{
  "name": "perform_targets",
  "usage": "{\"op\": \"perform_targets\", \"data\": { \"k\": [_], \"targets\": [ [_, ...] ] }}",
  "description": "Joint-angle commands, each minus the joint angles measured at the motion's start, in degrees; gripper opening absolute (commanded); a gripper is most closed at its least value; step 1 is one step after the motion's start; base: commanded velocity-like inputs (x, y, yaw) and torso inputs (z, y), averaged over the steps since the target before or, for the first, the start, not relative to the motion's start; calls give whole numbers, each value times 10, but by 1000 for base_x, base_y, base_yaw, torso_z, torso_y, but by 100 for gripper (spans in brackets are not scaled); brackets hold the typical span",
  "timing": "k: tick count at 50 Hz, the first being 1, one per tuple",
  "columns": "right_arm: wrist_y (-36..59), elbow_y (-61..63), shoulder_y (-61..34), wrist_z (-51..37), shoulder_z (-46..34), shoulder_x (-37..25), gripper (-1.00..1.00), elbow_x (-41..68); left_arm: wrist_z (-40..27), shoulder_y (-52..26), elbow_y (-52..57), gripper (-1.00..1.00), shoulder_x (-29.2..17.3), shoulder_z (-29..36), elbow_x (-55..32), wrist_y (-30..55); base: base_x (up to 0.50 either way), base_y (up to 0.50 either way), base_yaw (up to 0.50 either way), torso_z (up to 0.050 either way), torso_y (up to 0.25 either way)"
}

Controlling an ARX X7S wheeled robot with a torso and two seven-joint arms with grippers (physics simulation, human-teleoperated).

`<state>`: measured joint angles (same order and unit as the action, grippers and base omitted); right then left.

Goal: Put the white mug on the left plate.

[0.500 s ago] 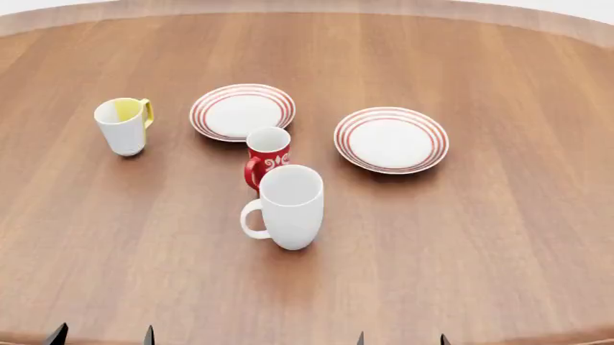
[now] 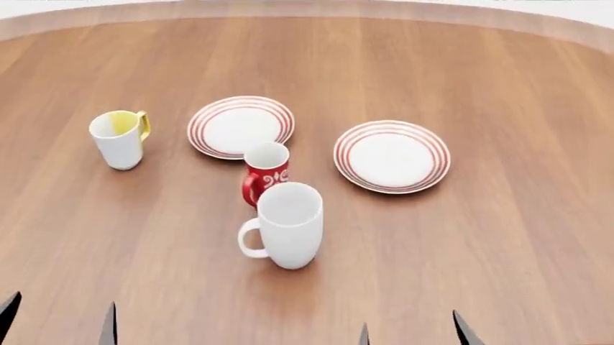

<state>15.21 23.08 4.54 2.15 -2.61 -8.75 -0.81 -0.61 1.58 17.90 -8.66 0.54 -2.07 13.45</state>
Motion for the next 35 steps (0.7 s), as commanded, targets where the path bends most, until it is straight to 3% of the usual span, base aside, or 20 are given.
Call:
{"op": "perform_targets", "data": {
  "k": [1,15,35],
  "targets": [
    [104,141,9,11,-6,-35,100,-11,-1,30,138,100,-45,-8,3,80,379,0,0,0,0],
    [120,169,2,4,-16,-46,100,-19,-2,51,152,100,-68,8,27,65,411,0,0,0,0],
    [107,158,-2,-11,-25,-49,100,-26,1,70,152,100,-67,15,4,54,411,0,0,0,0]
  ]
}}
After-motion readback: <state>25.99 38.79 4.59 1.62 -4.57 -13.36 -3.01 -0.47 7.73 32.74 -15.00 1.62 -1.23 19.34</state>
